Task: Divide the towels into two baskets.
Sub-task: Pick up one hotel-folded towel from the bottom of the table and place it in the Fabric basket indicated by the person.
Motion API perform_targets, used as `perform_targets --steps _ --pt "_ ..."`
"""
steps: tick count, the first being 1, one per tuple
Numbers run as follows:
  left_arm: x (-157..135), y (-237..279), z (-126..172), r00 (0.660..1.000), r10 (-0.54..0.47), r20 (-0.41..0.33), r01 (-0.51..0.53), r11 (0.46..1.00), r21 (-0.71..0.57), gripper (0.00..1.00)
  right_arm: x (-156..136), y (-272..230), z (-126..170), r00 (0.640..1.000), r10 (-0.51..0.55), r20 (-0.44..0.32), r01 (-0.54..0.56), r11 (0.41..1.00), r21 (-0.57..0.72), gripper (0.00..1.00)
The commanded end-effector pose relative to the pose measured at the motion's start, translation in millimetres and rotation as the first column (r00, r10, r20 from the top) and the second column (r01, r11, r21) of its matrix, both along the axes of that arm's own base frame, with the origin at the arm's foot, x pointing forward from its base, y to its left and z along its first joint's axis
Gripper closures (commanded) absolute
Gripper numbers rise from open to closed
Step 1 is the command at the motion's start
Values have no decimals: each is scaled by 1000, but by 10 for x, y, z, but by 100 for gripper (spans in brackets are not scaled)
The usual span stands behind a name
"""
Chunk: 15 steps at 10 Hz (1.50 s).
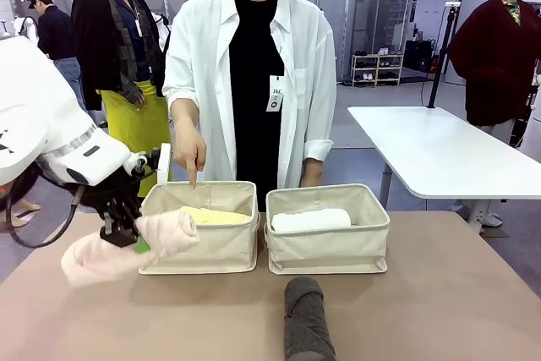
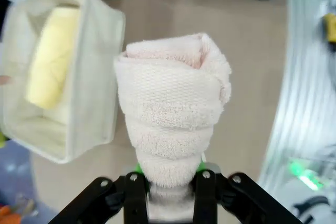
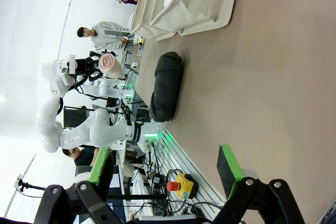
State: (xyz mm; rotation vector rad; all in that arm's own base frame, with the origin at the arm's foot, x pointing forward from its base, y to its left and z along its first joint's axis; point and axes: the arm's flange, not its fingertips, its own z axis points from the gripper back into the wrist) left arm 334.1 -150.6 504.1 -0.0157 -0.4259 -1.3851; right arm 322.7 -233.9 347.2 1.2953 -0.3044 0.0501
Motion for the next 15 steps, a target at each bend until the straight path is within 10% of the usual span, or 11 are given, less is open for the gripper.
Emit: perform_targets --steps 1,7,13,14,15 --pt "322 -55 199 984 -94 149 99 995 -22 66 -29 -2 17 1000 8 19 -8 1000 -2 0" --pt "1685 -633 179 942 -243 231 204 962 180 66 -29 -2 17 1000 8 19 -8 1000 -2 0" --pt "2610 -921 -842 970 -225 89 195 945 263 66 -29 -2 17 1000 8 19 -8 1000 -2 0" --pt "2620 -934 -904 971 -225 79 199 947 251 30 -29 -2 17 1000 8 19 -8 1000 -2 0" --pt "2615 -938 -923 971 -227 74 202 946 254 28 -29 -2 17 1000 8 19 -8 1000 -2 0"
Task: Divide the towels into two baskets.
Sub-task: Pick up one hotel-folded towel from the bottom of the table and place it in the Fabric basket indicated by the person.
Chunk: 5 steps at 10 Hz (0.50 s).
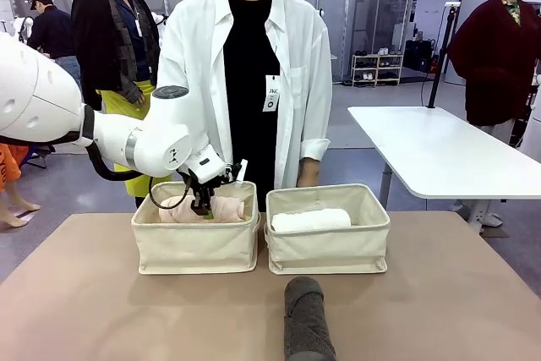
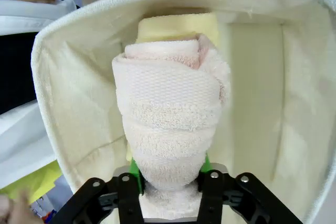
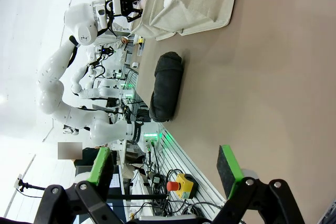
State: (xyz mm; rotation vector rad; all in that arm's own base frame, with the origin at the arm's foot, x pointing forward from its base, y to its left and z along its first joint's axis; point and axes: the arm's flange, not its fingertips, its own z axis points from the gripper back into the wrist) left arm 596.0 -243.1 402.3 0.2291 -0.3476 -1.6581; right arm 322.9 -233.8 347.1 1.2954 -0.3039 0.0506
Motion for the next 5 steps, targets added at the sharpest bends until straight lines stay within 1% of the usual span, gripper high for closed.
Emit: perform_targets --steps 1,3,4,5 --pt "-13 -18 102 1000 7 -11 -7 1000 -5 0 -31 -3 18 1000 7 19 -7 1000 -2 0" --pt "-45 -18 157 1000 31 -2 -30 999 25 0 -31 -3 18 1000 7 19 -7 1000 -2 0" --pt "-66 -18 197 999 39 -10 -39 999 18 4 -31 -3 18 1000 7 19 -7 1000 -2 0" --pt "-91 -13 245 999 49 -2 -49 999 14 0 -31 -3 18 1000 7 19 -7 1000 -2 0"
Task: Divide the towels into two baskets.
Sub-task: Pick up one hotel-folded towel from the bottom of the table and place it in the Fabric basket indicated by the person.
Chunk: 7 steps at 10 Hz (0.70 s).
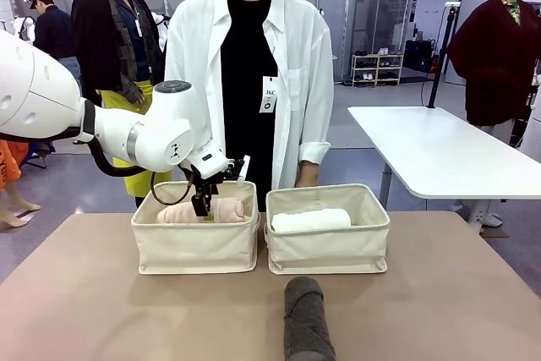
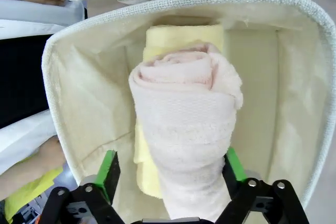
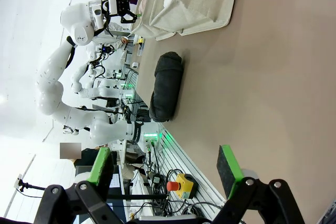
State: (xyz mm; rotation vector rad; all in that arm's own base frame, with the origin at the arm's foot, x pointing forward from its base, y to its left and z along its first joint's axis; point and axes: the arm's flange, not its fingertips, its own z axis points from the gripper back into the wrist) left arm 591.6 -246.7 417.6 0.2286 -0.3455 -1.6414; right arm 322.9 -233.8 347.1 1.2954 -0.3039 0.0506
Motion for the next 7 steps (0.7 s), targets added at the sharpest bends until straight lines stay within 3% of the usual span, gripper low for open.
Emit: perform_targets --steps 1,2,3,7 --pt "-88 46 137 999 53 10 -53 998 18 0 -31 -3 18 1000 7 19 -7 1000 -2 0" --pt "-178 133 167 998 66 -13 -66 998 20 0 -31 -3 18 1000 7 19 -7 1000 -2 0" --pt "-15 7 65 1000 15 3 -15 1000 -3 0 -31 -3 18 1000 7 19 -7 1000 -2 0" --pt "-15 7 65 1000 15 3 -15 1000 -3 0 -31 -3 18 1000 7 19 -7 1000 -2 0"
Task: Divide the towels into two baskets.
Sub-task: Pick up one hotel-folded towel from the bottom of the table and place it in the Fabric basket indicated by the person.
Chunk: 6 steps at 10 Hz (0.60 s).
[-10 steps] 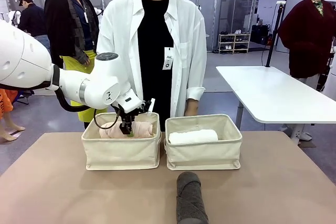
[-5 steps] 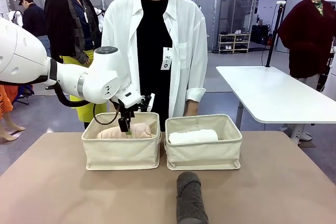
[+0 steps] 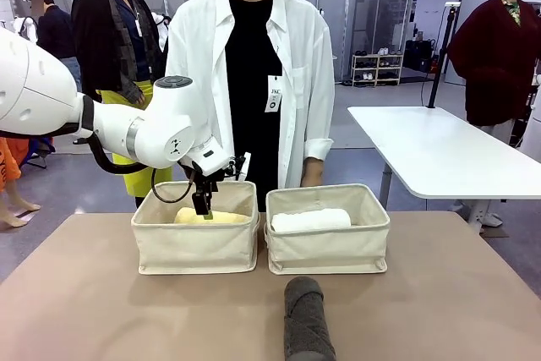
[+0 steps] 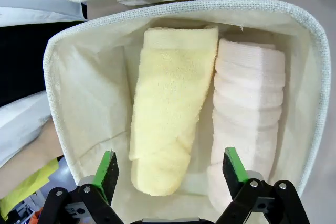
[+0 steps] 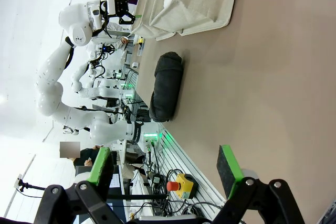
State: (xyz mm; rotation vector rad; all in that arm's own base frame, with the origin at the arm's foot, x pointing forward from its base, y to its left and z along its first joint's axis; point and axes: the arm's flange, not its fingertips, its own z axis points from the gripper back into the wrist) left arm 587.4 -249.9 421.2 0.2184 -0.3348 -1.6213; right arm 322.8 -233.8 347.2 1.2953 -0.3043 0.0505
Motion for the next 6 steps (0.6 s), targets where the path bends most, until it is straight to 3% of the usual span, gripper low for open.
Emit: perform_targets --steps 1,4,6 --pt "27 40 28 1000 -5 16 5 1000 0 0 -30 -3 17 1000 7 19 -7 1000 -2 0" --pt "4 5 5 1000 1 1 -1 1000 -1 0 -30 -3 17 1000 7 19 -7 1000 -2 0" --pt "-52 294 618 991 134 6 -129 969 -210 0 -30 -3 17 1000 7 19 -7 1000 -2 0"
